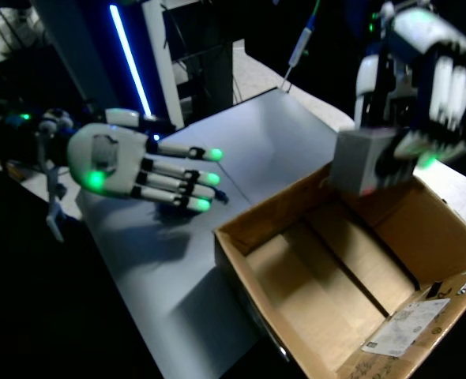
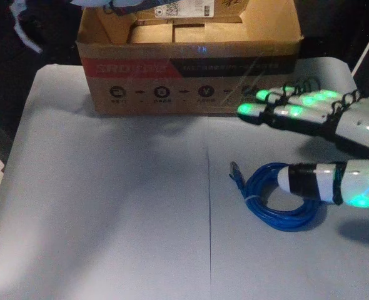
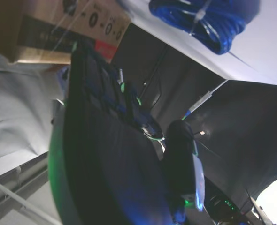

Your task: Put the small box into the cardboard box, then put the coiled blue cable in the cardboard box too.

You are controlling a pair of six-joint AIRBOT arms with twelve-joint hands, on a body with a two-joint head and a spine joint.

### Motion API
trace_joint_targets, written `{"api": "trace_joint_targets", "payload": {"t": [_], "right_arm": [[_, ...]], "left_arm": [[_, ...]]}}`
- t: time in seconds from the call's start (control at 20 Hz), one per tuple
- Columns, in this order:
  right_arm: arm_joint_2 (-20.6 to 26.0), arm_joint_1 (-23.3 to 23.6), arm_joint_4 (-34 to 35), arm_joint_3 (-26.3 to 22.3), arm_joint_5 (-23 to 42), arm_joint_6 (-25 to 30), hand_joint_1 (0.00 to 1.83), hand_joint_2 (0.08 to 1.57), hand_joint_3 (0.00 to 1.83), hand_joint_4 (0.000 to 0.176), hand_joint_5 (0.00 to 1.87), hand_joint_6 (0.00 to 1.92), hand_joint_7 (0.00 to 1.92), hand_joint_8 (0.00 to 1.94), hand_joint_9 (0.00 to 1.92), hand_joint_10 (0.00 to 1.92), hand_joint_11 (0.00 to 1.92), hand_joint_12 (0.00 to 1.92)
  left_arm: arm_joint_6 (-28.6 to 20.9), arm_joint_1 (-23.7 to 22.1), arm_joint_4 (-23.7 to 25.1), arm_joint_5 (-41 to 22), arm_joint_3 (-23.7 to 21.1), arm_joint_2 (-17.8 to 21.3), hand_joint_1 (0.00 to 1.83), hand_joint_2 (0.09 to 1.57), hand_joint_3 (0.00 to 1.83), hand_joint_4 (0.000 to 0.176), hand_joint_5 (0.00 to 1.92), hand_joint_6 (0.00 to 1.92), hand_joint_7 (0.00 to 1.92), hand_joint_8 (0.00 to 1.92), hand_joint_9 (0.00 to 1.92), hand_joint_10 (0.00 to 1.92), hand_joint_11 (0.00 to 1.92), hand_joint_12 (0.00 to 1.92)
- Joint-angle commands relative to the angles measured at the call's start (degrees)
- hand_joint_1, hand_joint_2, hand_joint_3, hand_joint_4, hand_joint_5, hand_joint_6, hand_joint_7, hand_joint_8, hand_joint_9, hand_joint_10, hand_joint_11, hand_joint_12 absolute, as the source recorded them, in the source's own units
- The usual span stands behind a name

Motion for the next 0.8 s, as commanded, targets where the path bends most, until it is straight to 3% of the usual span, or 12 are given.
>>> {"api": "trace_joint_targets", "payload": {"t": [0.0,0.05,0.1,0.15,0.3,0.4,0.55,0.75], "right_arm": [[-0.35,0.75,0.61,0.23,6.57,0.43,0.0,1.33,0.01,0.171,0.08,0.01,0.02,0.0,0.0,0.0,0.0,0.0],[-0.54,0.75,0.61,0.26,6.57,0.44,0.0,1.33,0.01,0.173,0.07,0.0,0.03,0.01,0.0,0.0,0.0,0.0],[-0.64,0.75,0.61,0.26,6.57,0.5,0.0,1.33,0.01,0.172,0.07,0.0,0.03,0.01,0.0,0.0,0.0,0.0],[-0.74,0.75,0.61,0.26,6.57,0.64,0.0,1.33,0.0,0.174,0.08,0.0,0.03,0.01,0.0,0.0,0.0,0.0],[-0.75,0.74,0.61,0.25,6.57,1.34,0.0,1.34,0.0,0.176,0.06,0.0,0.03,0.0,0.0,0.0,0.0,0.0],[-0.74,0.74,0.62,0.24,6.57,1.85,0.0,1.34,0.01,0.167,0.08,0.01,0.04,0.01,0.0,0.0,0.0,0.0],[-0.37,0.71,0.65,0.21,6.57,3.32,0.0,1.34,0.0,0.176,0.07,0.0,0.04,0.0,0.0,0.0,0.0,0.0],[0.76,0.69,0.73,-0.52,6.58,4.37,0.0,1.34,0.0,0.176,0.06,0.0,0.03,0.0,0.0,0.0,0.0,0.0]], "left_arm": [[-0.15,-0.84,-0.77,-4.44,0.9,-0.53,1.18,1.19,0.0,0.0,0.78,1.23,0.89,1.2,0.98,0.11,0.45,1.38],[-0.15,-0.97,-0.95,-3.74,1.54,-1.11,0.76,0.98,0.0,0.144,0.36,0.04,0.44,0.07,0.43,0.0,0.05,1.06],[-0.15,-1.49,-0.93,-3.21,1.86,-1.43,0.67,0.94,0.0,0.17,0.23,0.01,0.32,0.02,0.25,0.0,0.01,0.68],[-0.14,-2.13,-0.73,-3.12,1.86,-1.42,0.58,0.89,0.0,0.176,0.08,0.0,0.15,0.0,0.09,0.0,0.0,0.29],[-0.13,-2.75,-0.12,-3.96,1.34,-0.37,0.68,0.87,0.01,0.176,0.06,0.0,0.02,0.0,0.05,0.0,0.0,0.33],[-0.13,-2.68,-0.1,-5.49,-0.26,1.96,0.71,0.88,0.0,0.176,0.05,0.0,0.0,0.0,0.04,0.0,0.0,0.26],[-0.13,-0.35,0.03,-10.72,-5.16,8.02,0.6,0.88,0.0,0.176,0.0,0.0,0.0,0.0,0.01,0.0,0.0,0.16],[-0.16,8.95,0.78,-19.67,-15.32,19.08,0.56,0.92,0.0,0.176,0.02,0.01,0.0,0.0,0.0,0.0,0.0,0.0]]}}
